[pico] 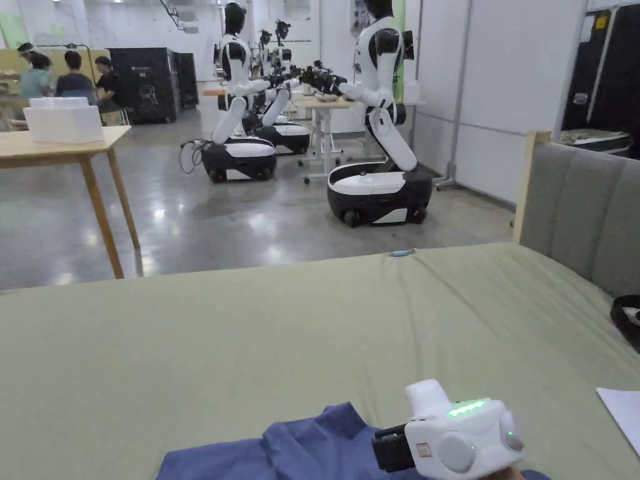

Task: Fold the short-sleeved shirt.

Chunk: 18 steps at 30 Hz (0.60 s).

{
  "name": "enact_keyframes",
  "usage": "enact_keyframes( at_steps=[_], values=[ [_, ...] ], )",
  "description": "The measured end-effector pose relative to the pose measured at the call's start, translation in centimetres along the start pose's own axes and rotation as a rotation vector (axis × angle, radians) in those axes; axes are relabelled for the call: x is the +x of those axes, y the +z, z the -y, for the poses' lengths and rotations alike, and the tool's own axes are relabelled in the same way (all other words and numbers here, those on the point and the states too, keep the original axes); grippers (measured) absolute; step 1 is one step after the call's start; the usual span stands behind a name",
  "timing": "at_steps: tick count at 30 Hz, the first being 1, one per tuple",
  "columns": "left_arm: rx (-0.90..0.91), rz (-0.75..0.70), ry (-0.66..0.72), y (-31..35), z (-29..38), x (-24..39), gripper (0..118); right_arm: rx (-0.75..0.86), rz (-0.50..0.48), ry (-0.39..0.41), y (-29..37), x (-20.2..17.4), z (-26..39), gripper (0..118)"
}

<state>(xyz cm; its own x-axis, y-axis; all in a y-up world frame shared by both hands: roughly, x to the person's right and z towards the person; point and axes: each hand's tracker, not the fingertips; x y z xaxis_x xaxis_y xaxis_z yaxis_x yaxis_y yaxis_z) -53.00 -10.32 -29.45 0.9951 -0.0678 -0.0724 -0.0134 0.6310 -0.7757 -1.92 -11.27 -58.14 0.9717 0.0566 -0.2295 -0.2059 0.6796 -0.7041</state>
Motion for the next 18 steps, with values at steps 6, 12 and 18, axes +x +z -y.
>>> enact_keyframes(
  at_steps=[6,12,18],
  values=[
    [0.001,-0.023,-0.001,0.0,-0.2,1.1,4,-0.116,-0.02,-0.006,-2.3,-0.6,1.8,70],
    [-0.006,-0.023,-0.003,-0.9,-0.2,0.2,3,-0.06,-0.072,-0.014,0.8,-0.9,1.5,6],
    [0.082,-0.01,0.031,1.7,-2.3,-1.2,1,0.143,-0.15,-0.142,11.3,-0.2,0.2,5]
  ],
)
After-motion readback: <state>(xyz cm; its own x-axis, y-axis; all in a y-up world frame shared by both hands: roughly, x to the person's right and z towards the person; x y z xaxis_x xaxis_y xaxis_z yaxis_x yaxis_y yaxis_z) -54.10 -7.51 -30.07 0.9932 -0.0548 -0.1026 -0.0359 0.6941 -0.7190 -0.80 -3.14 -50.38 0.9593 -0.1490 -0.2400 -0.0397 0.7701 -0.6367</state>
